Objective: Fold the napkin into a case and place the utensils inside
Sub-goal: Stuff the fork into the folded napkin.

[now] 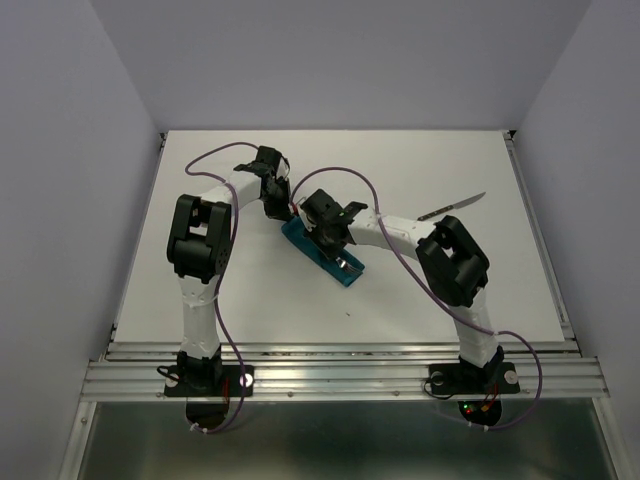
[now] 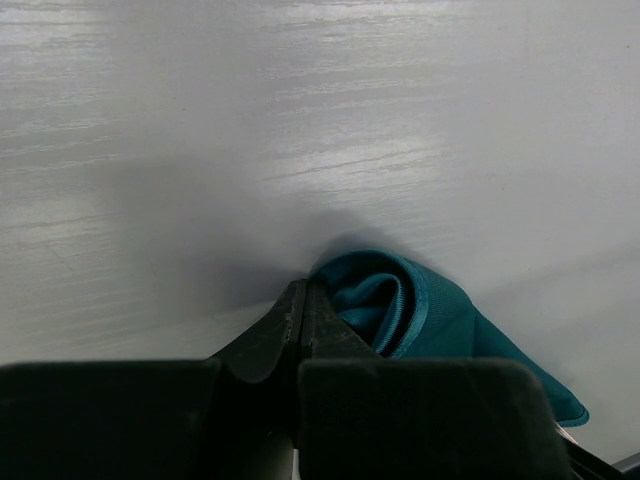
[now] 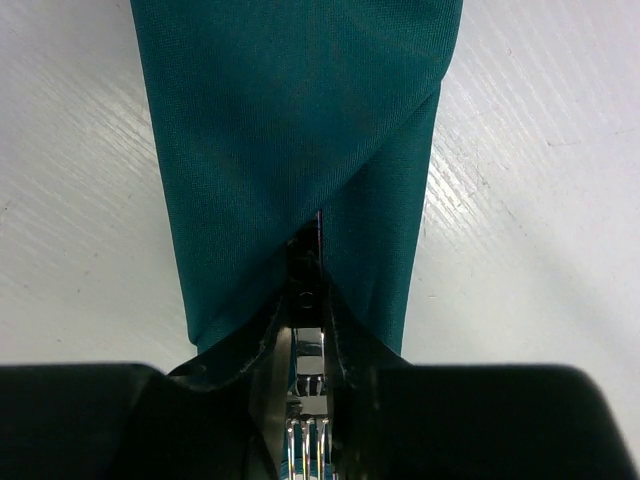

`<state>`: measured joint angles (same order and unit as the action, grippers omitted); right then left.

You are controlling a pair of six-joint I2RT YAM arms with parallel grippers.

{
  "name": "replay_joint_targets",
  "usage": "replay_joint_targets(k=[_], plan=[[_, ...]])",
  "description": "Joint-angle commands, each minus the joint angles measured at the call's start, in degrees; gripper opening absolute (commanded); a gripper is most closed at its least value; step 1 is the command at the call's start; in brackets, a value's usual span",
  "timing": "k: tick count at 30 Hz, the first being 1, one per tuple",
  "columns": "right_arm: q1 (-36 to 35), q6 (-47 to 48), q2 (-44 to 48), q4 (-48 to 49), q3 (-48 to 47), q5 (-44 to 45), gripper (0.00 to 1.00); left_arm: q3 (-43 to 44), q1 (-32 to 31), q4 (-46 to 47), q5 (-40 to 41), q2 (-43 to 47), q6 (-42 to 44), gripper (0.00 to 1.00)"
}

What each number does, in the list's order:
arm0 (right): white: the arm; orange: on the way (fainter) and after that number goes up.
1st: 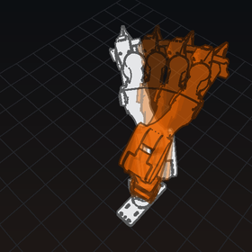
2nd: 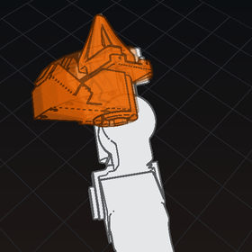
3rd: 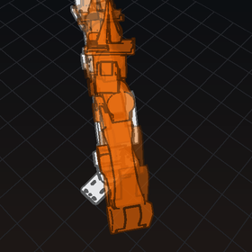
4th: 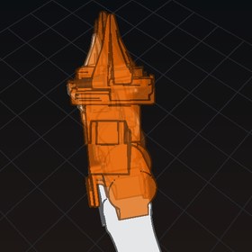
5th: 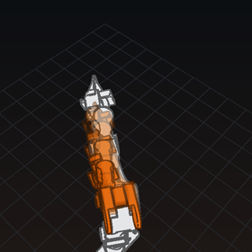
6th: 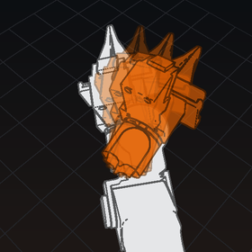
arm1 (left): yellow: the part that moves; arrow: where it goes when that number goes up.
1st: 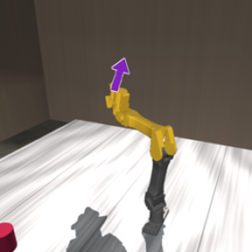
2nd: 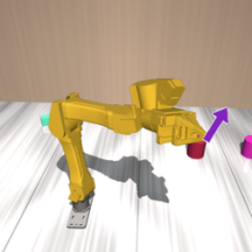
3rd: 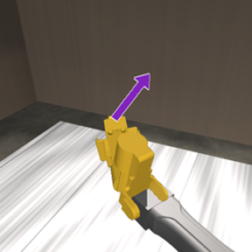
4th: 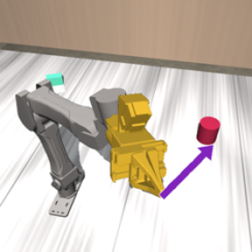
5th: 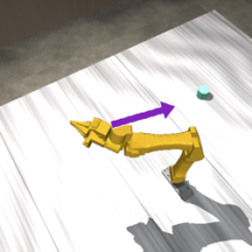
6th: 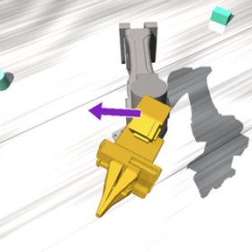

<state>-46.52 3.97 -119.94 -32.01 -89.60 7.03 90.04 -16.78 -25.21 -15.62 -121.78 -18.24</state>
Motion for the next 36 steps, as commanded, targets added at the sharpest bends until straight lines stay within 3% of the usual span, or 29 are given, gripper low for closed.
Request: replay_joint_targets(k=[1,36], plan=[[0.38,-0.45,0.67,3.00,0.92,0.97,0.17,0.75,-0.10,-1.33,-0.38,0.14,1.19,0.04],[1.43,8.95,2.34,3.98,-1.80,5.19,0.07,2.16,-0.10,-2.30,-0.91,-1.18,1.98,0.04]])
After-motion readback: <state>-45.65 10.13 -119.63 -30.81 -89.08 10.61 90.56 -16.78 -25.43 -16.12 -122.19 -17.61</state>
